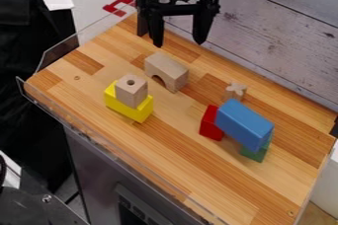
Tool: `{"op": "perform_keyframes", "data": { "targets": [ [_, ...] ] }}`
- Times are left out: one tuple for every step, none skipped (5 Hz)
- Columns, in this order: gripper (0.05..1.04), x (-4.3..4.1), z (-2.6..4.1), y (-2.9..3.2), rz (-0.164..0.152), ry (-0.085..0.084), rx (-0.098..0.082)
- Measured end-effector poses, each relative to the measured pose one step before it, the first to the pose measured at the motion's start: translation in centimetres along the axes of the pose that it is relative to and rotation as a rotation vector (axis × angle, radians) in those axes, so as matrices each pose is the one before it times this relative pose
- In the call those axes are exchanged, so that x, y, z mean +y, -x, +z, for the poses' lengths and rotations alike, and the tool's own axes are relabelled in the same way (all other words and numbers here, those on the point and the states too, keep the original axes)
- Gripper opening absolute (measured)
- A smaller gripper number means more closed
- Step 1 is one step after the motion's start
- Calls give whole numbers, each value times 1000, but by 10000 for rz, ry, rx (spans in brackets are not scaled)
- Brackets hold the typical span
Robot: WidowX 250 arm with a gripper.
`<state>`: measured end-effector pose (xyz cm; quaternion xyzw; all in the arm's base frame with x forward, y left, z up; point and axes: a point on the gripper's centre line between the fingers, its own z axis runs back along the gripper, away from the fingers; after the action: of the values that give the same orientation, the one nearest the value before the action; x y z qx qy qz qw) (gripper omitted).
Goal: Pick the arch and place it ontop the green box
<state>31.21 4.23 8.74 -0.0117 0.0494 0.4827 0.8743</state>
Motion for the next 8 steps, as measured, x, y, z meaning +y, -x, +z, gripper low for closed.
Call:
{"op": "perform_keyframes", "data": {
  "targets": [
    [1000, 290, -273, -549, 1452, 426, 244],
    [1000, 581, -1102, -623, 653, 128, 388],
    [1000, 904, -854, -128, 304, -85, 168],
    [1000, 80, -925, -83, 111, -208, 151],
    [1000, -224, -519, -128, 48, -88, 88],
    [1000, -366, -62, -104, 53, 136, 3],
    [1000, -481, -194, -558, 135, -184, -17],
    [1000, -310, 408, -439, -71, 13, -166]
  ]
}}
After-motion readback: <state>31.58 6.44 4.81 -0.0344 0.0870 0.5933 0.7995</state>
